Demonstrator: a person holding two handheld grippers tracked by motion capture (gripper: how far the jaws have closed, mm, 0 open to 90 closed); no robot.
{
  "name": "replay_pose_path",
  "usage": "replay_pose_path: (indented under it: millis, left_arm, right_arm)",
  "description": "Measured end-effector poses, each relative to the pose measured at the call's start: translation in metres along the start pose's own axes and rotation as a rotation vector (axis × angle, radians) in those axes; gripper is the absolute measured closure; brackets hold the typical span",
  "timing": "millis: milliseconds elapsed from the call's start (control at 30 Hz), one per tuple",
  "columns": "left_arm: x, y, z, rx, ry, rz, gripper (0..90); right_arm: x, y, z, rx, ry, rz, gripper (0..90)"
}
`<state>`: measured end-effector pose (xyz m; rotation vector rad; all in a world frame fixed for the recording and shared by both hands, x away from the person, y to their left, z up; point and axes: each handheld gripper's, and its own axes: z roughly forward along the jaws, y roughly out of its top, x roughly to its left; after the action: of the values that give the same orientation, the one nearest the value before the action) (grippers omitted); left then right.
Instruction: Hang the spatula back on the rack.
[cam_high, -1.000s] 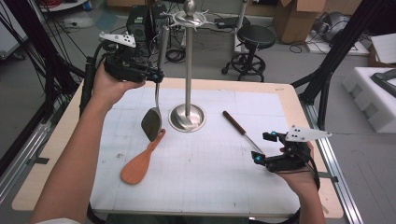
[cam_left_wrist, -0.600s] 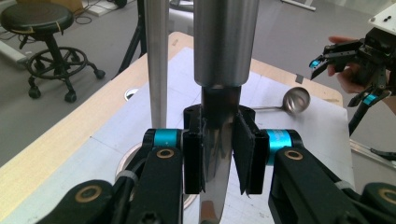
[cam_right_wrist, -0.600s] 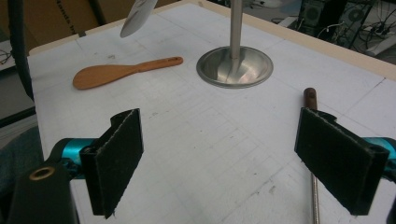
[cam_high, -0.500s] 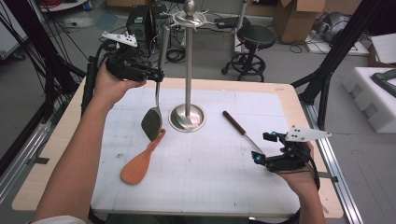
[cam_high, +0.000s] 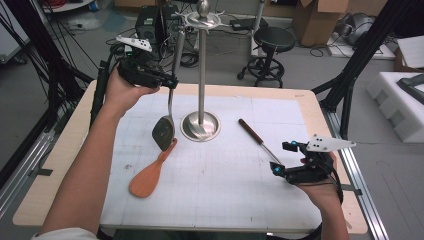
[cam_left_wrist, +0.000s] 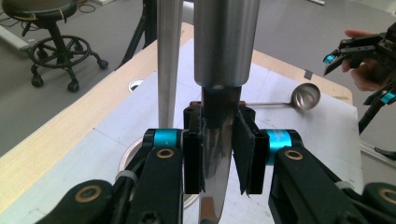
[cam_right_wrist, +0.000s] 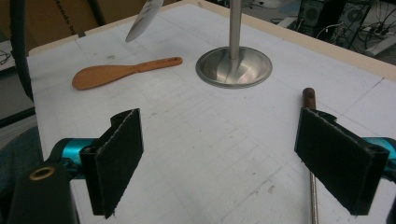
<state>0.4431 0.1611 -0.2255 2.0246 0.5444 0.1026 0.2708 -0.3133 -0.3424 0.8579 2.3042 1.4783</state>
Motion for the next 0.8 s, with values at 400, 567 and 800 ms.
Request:
replay_pose_path:
  millis: [400, 567, 800]
  left_arm:
    - [0.004, -0.002, 0.007, 0.023, -0.002, -0.021, 73.9]
    - [0.005, -0.001, 0.005, 0.005, -0.018, -0.030, 72.5]
    - [0.006, -0.001, -0.003, -0.004, 0.065, -0.052, 54.5]
  right_arm:
    - [0.000, 0.000, -0.001, 0.000, 0.001, 0.006, 14.6]
    - [0.000, 0.000, 0.000, -0.001, 0.001, 0.002, 14.6]
    - [0.000, 0.000, 0.000, 0.000, 0.000, 0.001, 14.6]
